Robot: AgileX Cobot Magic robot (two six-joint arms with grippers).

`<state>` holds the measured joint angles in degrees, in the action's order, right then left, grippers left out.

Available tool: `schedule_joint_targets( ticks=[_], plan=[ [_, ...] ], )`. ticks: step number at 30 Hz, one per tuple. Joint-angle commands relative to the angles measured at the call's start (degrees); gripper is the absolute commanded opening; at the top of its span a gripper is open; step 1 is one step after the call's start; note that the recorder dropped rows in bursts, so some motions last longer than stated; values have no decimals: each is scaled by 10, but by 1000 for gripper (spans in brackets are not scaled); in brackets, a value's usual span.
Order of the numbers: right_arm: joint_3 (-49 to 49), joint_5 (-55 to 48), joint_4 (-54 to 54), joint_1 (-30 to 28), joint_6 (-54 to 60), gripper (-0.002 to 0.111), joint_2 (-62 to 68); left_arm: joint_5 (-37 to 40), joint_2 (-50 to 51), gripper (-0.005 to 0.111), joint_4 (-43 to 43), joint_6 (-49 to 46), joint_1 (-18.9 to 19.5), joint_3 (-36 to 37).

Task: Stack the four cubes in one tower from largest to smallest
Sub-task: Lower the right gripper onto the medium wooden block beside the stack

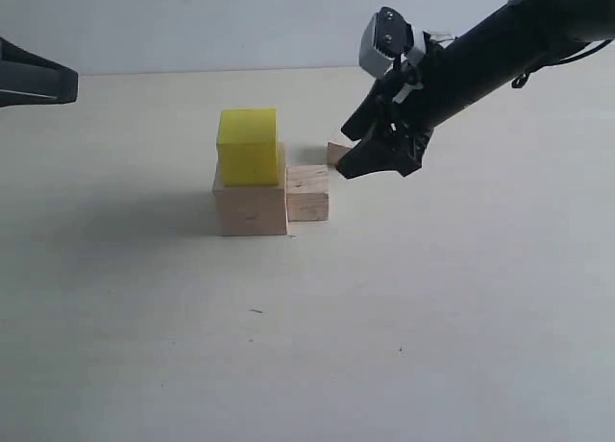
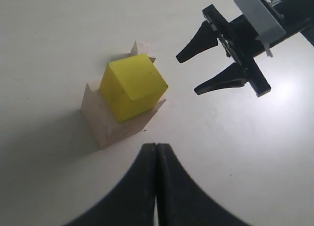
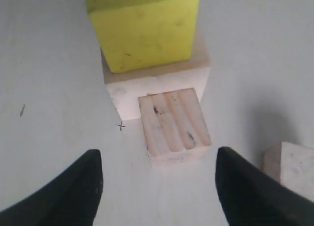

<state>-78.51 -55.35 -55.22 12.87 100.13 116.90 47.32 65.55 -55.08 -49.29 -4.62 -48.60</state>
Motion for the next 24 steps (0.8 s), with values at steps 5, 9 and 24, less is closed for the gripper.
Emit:
schedule_joint_targets(
  ticks=[5, 9, 24],
  plan=[
    [-2, 92, 63, 56, 27, 64, 0, 22, -5, 0, 1, 4, -1, 2],
    [-2, 123, 73, 65, 2, 64, 9, 25, -13, 0, 1, 4, -1, 2],
    [-15, 125, 23, 65, 2, 66, 35, 29, -22, 0, 1, 4, -1, 2]
  ],
)
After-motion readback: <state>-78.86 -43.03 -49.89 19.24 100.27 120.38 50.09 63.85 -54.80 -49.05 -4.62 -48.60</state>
